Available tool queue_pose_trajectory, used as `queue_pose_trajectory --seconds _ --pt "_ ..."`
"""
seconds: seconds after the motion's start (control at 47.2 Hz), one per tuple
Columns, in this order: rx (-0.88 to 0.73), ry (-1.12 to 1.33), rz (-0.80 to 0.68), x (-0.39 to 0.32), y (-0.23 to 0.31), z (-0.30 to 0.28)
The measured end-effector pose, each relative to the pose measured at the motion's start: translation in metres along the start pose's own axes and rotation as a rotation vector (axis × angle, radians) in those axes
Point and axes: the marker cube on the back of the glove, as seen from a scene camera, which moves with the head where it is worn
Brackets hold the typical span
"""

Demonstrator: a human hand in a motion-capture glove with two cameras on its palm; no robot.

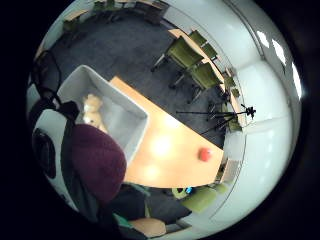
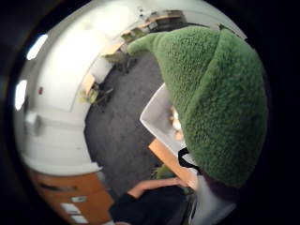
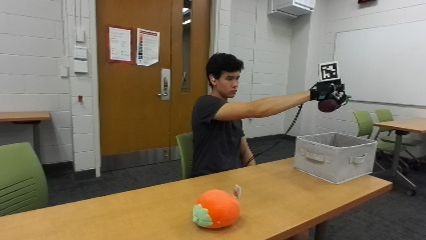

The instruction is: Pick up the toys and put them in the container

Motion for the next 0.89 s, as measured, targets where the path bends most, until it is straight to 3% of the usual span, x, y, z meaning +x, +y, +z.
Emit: queue_pose_trajectory --seconds 0.106,0.318,0.424,0.551,0.699,0.784,0.89 --pt "-0.014 -0.104 0.000 -0.018 -0.009 0.011" --pt "-0.096 0.053 0.101 -0.007 -0.015 0.044" --pt "-0.153 0.048 0.044 0.007 -0.009 0.050" --pt "-0.132 0.077 0.076 0.023 -0.006 0.047" --pt "-0.070 0.112 0.071 -0.042 -0.003 0.040" --pt "-0.035 0.267 0.112 0.004 0.014 0.026" --pt "0.006 0.213 0.136 0.051 0.041 0.004"
